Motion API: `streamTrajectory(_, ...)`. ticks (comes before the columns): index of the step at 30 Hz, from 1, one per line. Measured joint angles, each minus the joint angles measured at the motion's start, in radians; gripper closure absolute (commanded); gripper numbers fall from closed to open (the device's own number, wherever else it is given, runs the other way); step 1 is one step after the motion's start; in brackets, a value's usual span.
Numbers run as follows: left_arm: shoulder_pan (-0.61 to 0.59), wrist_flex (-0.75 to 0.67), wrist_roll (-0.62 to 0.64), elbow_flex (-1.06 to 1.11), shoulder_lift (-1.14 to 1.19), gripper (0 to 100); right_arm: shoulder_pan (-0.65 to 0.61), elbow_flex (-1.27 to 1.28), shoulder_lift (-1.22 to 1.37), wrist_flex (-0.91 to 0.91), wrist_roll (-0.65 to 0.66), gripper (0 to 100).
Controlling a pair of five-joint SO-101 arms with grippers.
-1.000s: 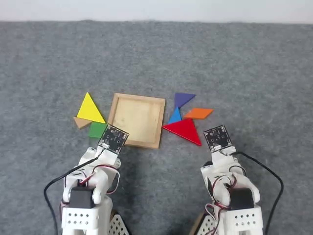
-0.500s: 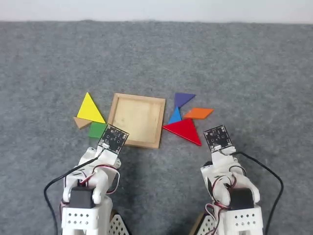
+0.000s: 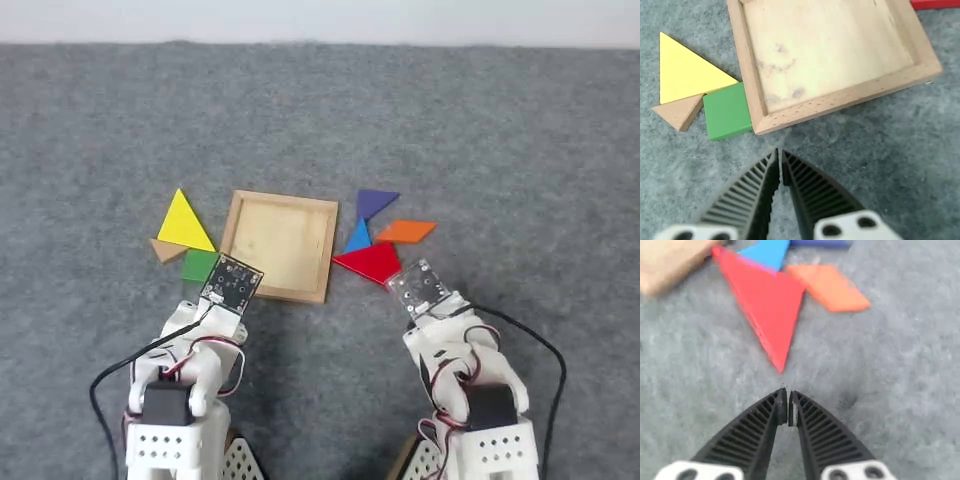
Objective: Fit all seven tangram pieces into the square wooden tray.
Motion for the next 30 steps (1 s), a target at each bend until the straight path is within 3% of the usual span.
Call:
streamTrajectory(3,0.000,0.000,0.000,0.000,0.000,99,-0.002,-0.114,0.005,0.048,-0.026,96.2)
streamTrajectory(10,0.000,0.000,0.000,0.000,0.000,99,-0.002,-0.338,0.410,0.080,-0.034,95.7)
streamTrajectory(16,0.000,0.000,0.000,0.000,0.000,99,-0.008,-0.485,0.830,-0.046,-0.038,95.7)
streamTrajectory(20,0.000,0.000,0.000,0.000,0.000,99,-0.084,-0.500,1.031,-0.160,-0.041,95.7)
streamTrajectory(30,0.000,0.000,0.000,0.000,0.000,99,-0.118,-0.502,1.089,-0.222,-0.044,95.6)
